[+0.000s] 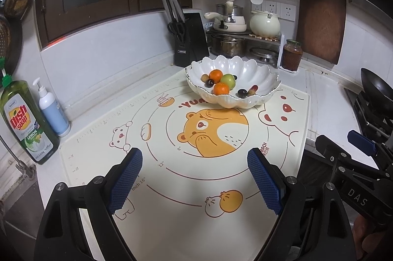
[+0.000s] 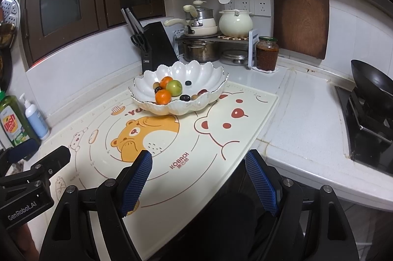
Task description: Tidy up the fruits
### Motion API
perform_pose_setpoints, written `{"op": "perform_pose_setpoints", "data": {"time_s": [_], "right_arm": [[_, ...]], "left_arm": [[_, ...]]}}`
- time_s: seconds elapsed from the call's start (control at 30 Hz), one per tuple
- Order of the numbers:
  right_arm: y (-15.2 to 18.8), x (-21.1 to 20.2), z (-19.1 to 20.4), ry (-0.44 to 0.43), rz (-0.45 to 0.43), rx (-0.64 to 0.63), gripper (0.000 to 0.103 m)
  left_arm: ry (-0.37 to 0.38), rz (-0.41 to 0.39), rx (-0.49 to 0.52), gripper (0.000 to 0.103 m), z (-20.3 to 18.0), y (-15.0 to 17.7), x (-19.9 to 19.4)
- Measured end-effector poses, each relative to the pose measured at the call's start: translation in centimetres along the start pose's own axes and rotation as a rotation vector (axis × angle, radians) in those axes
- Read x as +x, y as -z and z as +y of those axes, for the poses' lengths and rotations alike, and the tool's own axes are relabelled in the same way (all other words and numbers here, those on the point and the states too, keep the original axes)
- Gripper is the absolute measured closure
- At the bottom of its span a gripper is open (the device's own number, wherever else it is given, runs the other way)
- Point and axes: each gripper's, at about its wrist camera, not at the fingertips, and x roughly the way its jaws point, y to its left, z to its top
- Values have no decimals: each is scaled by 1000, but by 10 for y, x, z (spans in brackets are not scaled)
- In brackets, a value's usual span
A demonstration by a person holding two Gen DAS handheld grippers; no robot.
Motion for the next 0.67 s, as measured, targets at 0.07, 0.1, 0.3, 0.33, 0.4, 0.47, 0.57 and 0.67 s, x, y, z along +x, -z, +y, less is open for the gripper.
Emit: {"op": "perform_pose_setpoints", "data": {"time_s": [0.07,0.1,0.3,0.33,0.4,0.47,0.57,0.67], "right_arm": [[0,0,0,-1,0,1,24],[0,0,0,0,-1,0,24],[1,0,0,-1,1,0,24],[1,0,0,-1,1,1,24],[1,1,0,-2,2,0,24],[2,1,1,-3,3,1,24],[3,2,1,0,6,5,24],[4,2,1,-1,8,8,24]], "left_arm": [[-1,0,-1,15,0,0,0],[-1,0,-2,16,0,0,0],[9,4,-5,16,1,-1,-1],[11,6,-10,16,1,-1,-1],[16,13,-16,16,1,-2,0],[18,16,-19,15,1,-2,0],[18,16,-19,16,2,-1,2],[13,26,-19,15,2,-1,5]]}}
